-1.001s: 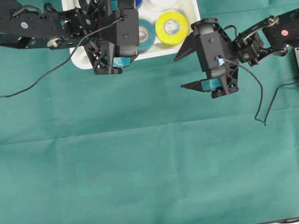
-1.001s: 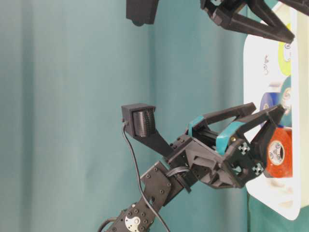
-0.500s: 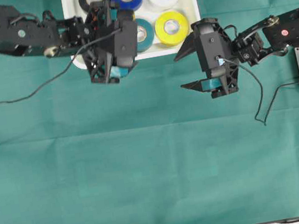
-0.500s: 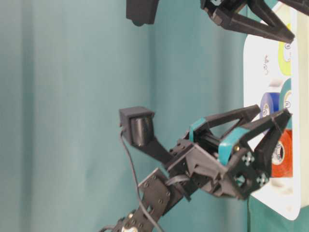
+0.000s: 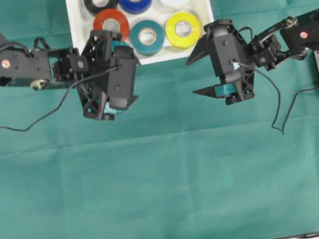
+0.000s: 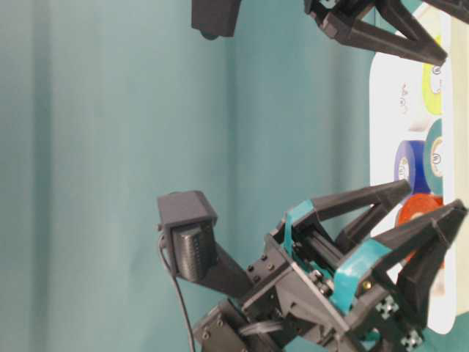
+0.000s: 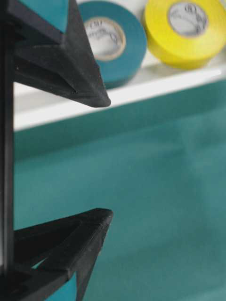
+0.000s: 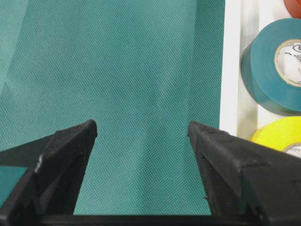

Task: Put the tape alternately from left to right into the white case.
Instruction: 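Release the teal roll and raise the left gripper out of the tray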

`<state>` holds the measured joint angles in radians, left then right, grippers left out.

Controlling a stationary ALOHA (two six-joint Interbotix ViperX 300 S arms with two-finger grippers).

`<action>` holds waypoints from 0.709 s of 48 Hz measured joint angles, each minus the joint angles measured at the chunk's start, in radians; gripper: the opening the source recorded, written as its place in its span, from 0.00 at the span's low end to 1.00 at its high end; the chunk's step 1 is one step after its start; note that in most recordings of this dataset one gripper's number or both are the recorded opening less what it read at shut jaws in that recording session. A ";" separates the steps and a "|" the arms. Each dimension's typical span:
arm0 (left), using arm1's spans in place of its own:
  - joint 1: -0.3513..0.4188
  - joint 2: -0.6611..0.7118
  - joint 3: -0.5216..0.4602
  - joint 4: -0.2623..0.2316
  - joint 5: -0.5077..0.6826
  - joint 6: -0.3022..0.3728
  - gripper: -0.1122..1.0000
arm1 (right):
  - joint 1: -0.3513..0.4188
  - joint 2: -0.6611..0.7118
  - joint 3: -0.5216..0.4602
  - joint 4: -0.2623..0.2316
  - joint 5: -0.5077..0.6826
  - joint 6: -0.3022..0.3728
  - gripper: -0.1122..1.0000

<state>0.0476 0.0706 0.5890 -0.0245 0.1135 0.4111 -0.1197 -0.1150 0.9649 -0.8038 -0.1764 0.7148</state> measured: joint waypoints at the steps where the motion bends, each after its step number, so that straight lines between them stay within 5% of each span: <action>1: -0.005 0.000 0.002 0.000 0.002 -0.009 0.46 | 0.000 0.000 0.002 0.000 0.000 0.000 0.87; 34: -0.083 -0.003 0.067 0.000 0.000 -0.206 0.46 | 0.000 0.000 0.002 0.000 0.000 0.000 0.87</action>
<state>-0.0353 0.0675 0.6565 -0.0245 0.1135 0.2056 -0.1197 -0.1150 0.9664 -0.8038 -0.1764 0.7148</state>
